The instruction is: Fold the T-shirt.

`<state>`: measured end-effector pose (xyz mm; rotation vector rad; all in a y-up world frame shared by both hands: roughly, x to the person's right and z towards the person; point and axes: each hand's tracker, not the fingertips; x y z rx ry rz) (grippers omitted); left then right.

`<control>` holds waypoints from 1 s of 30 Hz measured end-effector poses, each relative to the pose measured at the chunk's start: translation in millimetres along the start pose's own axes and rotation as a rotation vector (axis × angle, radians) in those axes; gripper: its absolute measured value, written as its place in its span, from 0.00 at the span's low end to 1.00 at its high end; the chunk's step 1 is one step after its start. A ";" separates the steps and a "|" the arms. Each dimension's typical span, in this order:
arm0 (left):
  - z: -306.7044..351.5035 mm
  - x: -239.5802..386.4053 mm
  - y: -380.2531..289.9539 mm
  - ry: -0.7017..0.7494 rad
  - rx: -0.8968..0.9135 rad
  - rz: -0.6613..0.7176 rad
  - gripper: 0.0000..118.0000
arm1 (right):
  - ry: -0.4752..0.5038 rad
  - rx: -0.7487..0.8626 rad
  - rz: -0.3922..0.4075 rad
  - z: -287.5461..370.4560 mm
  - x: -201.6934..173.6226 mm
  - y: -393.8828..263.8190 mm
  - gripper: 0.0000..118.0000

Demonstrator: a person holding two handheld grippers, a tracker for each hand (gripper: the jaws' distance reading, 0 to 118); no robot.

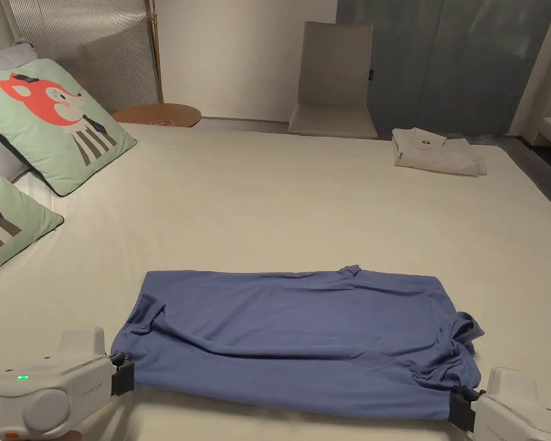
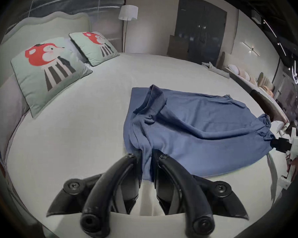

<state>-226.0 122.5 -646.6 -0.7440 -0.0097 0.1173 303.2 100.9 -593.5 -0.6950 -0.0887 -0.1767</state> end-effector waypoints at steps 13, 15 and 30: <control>58.7 -24.4 -78.9 0.024 -0.079 -0.016 0.06 | 0.013 -0.004 -0.006 88.6 -1.8 -80.5 0.11; 57.9 -28.0 -93.5 0.034 -0.108 -0.028 0.06 | -0.012 -0.045 -0.004 85.2 -2.3 -96.4 0.11; 85.0 -9.2 -58.4 0.009 0.081 0.042 0.86 | -0.017 0.170 0.017 119.1 -35.2 -48.8 0.89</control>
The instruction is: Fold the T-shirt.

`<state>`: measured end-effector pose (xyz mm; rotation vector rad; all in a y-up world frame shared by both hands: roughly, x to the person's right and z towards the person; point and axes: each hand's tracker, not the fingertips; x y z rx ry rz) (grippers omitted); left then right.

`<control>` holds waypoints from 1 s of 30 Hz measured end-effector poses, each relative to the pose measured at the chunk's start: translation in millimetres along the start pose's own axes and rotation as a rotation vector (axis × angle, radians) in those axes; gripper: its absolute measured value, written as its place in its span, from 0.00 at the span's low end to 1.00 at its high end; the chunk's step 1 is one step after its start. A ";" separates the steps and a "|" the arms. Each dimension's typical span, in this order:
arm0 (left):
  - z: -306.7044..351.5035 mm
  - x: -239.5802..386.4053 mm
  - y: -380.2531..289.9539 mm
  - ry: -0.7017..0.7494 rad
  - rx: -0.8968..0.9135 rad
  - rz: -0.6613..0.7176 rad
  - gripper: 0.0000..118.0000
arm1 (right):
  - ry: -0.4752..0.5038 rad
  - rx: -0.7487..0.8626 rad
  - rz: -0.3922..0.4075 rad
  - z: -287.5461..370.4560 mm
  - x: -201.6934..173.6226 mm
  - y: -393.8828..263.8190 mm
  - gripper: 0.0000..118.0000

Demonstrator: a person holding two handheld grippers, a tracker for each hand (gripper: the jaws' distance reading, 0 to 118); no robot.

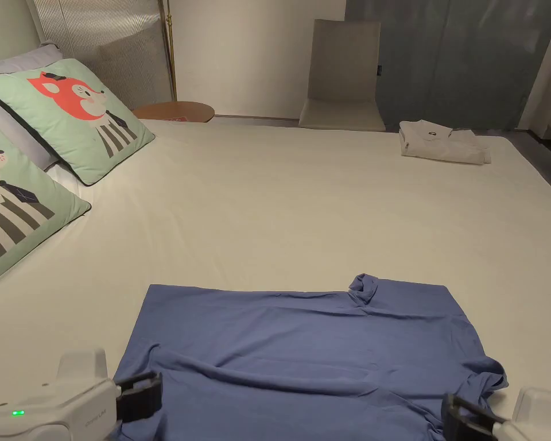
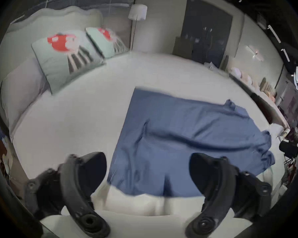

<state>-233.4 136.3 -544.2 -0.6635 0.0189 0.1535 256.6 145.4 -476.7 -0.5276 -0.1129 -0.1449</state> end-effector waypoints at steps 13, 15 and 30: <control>72.1 86.8 65.4 -0.099 0.538 -0.114 0.80 | 0.022 0.414 0.098 41.3 -55.2 89.9 0.86; 71.1 92.2 66.1 -0.104 0.546 -0.106 0.50 | 0.023 0.434 0.107 42.4 -58.0 91.3 0.65; 12.2 88.6 116.3 -0.067 0.394 -0.162 0.00 | 0.031 0.427 0.127 5.3 -49.4 120.6 0.00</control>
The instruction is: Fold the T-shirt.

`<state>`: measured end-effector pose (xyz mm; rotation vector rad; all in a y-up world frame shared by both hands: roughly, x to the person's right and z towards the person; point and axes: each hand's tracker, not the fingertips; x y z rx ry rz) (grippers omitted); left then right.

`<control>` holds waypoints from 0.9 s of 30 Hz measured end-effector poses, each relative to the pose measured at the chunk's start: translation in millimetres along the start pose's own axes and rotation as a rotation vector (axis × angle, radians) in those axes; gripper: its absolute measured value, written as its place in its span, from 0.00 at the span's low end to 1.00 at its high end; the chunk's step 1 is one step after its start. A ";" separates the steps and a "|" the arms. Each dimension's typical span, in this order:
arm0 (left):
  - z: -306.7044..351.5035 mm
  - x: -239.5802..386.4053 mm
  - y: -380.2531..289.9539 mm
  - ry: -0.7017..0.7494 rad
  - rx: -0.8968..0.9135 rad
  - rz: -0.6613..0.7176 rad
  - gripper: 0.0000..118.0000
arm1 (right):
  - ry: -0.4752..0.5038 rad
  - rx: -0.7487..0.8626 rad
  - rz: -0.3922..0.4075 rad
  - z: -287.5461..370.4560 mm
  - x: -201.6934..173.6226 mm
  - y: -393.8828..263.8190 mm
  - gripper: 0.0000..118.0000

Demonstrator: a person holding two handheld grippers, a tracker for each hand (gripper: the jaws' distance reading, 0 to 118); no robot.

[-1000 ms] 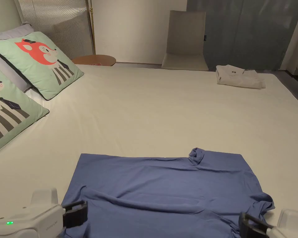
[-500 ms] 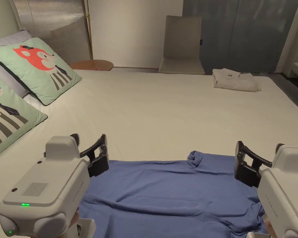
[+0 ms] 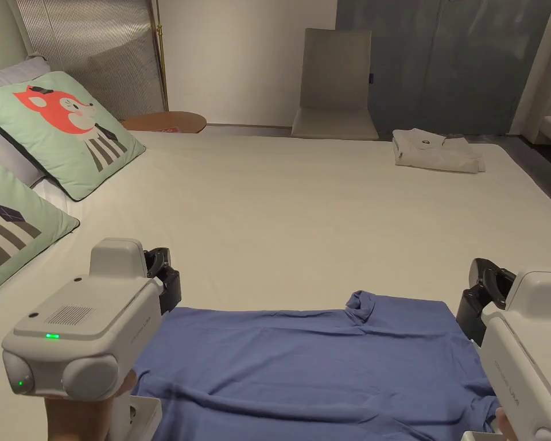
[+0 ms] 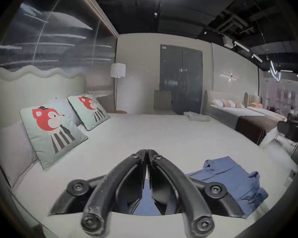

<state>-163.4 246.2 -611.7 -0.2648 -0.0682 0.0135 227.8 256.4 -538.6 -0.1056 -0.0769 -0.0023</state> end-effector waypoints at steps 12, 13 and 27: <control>-178.9 -54.0 -12.8 -0.034 -0.412 0.048 0.00 | -0.002 -0.067 0.024 -86.1 10.9 -13.6 0.00; -191.5 -59.9 -20.5 -0.020 -0.431 0.065 0.01 | -0.004 -0.078 0.028 -93.4 12.3 -15.6 0.00; -246.2 -83.1 -100.8 0.052 -0.689 0.028 0.15 | -0.017 -0.211 0.049 -134.3 23.0 -50.0 0.01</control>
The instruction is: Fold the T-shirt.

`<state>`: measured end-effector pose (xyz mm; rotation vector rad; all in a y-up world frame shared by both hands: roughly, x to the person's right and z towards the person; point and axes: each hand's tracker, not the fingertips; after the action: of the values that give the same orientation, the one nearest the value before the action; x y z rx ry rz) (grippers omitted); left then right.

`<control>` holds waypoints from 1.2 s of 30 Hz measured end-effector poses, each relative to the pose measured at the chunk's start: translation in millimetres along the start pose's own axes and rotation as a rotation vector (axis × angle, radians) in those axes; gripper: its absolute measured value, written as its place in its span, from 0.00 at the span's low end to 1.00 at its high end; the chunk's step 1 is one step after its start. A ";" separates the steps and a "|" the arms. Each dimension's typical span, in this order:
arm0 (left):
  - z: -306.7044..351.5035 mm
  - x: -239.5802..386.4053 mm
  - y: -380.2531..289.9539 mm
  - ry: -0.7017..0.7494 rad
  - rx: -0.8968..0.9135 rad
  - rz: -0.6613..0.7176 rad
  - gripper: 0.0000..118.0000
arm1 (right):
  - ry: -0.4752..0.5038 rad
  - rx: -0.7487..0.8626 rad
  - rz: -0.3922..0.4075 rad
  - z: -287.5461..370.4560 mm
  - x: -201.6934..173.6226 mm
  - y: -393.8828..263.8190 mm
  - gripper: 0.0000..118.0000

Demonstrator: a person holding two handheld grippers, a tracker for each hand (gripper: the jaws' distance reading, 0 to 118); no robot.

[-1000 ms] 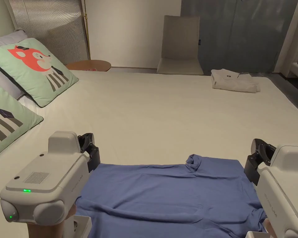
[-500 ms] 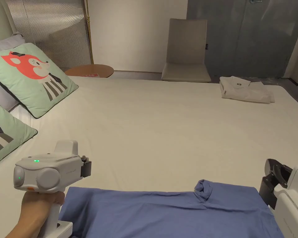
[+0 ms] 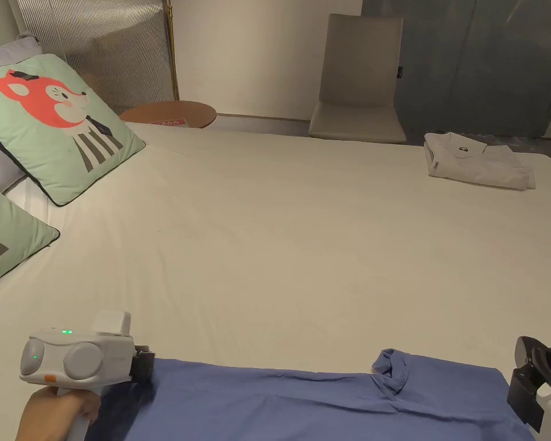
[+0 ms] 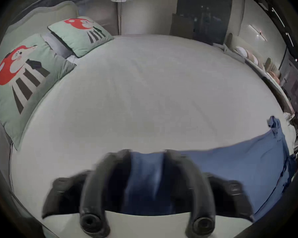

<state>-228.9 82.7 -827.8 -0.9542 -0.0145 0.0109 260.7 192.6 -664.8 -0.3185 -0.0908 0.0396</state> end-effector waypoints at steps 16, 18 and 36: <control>87.8 4.6 -8.8 -0.069 0.236 -0.037 0.03 | -0.068 -0.481 -0.003 -158.7 54.6 -45.2 0.85; 93.6 4.0 -8.3 -0.071 0.247 -0.038 0.03 | -0.053 -0.545 -0.010 -173.2 52.0 -55.4 0.85; 118.8 -15.7 -44.9 -0.038 0.252 0.022 0.03 | 0.091 -0.315 -0.101 -54.6 58.7 -20.8 0.04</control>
<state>-246.5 153.4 -722.6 -0.7016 -0.0366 0.0504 324.8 159.0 -705.0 -0.6293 -0.0221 -0.0899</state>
